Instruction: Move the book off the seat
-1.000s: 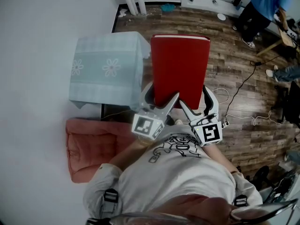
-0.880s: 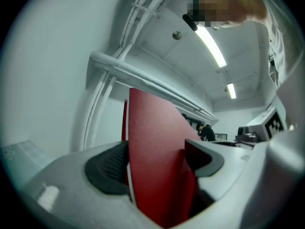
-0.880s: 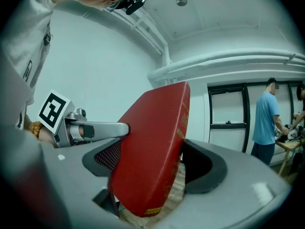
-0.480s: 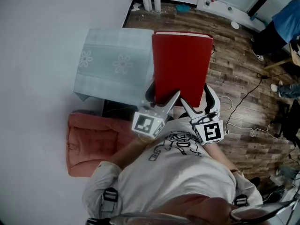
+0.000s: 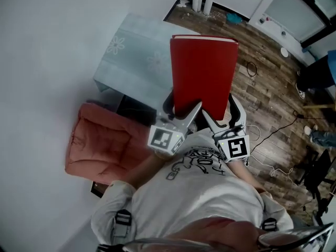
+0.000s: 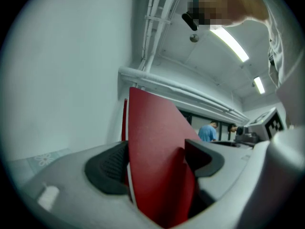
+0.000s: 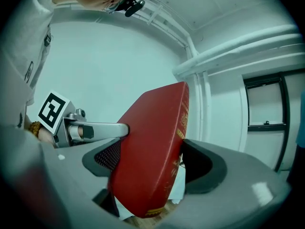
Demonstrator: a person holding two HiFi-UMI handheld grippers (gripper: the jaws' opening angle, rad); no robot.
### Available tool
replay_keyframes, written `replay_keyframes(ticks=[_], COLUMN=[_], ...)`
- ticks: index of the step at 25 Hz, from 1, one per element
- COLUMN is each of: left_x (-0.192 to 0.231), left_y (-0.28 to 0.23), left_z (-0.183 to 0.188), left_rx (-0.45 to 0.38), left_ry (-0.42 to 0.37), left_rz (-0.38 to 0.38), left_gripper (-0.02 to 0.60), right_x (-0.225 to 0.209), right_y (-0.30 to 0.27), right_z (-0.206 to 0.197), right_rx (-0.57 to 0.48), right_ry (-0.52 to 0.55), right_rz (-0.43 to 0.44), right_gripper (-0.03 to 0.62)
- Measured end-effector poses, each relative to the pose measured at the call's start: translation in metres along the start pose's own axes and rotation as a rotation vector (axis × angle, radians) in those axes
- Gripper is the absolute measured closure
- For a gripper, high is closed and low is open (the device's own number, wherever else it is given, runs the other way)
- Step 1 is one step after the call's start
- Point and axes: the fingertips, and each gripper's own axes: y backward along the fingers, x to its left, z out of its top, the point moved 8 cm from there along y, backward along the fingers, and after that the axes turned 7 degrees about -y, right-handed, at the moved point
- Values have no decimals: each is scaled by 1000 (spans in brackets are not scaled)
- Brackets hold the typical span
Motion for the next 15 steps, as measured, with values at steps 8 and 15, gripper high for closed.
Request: replay_keyframes(ticks=[8, 15], left_x=[54, 91], left_y=[22, 33], left_z=[-2, -4], left_rx=[-4, -2], left_ry=[20, 31], left_rz=[201, 374], left_gripper=[222, 222], right_x=[20, 29], right_y=[-70, -129], right_z=[3, 9], right_rx=[28, 74], right_ry=[34, 51], right_rz=[203, 353], right_gripper=[194, 194])
